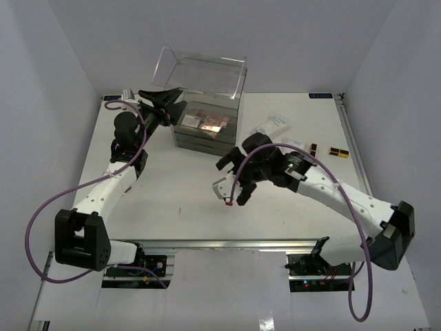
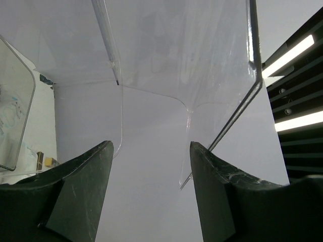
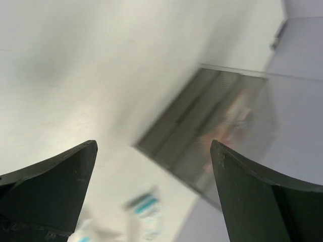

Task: Organize the makeup

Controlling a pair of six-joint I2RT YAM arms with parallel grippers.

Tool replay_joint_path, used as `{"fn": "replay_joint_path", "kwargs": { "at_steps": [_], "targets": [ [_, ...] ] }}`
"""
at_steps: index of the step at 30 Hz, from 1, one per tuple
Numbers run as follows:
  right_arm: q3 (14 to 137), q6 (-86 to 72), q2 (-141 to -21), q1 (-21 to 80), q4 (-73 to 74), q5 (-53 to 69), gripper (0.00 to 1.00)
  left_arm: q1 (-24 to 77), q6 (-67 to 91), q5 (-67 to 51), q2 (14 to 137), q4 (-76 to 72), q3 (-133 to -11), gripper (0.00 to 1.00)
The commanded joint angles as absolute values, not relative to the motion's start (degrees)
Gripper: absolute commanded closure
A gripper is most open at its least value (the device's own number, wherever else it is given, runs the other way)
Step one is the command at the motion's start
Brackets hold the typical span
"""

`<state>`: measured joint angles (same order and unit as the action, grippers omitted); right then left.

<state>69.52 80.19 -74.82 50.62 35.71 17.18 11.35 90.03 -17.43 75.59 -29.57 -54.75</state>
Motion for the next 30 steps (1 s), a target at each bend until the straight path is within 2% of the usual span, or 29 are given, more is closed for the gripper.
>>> {"fn": "replay_joint_path", "kwargs": {
  "at_steps": [1, 4, 9, 16, 21, 30],
  "targets": [
    [60.91, 64.83, -64.98, 36.62, 43.28, 27.93, 0.0, 11.07, 90.62, -18.11, 73.95, -32.9, -54.02, 0.27],
    [53.18, 56.83, -57.73, 25.88, 40.68, 26.76, 0.0, 11.07, 90.9, -18.52, 74.09, -33.37, -53.88, 0.27],
    [45.98, 43.02, -51.68, 11.33, 36.32, 8.87, 0.1, 10.99, 90.53, -18.55, 74.18, -33.31, -53.88, 0.27],
    [52.71, 36.48, -67.77, -11.86, 39.18, 9.18, 0.1, 11.07, 90.88, -18.83, 74.64, -34.38, -52.24, 0.27],
    [54.84, 32.48, -79.07, -15.75, 39.11, 8.32, 0.1, 11.02, 90.86, -18.9, 74.6, -34.34, -52.03, 0.27],
    [56.23, 24.13, -86.08, -17.57, 33.43, 7.33, 0.1, 10.99, 90.1, -18.72, 73.93, -33.06, -52.3, 0.27]
  ]
}}
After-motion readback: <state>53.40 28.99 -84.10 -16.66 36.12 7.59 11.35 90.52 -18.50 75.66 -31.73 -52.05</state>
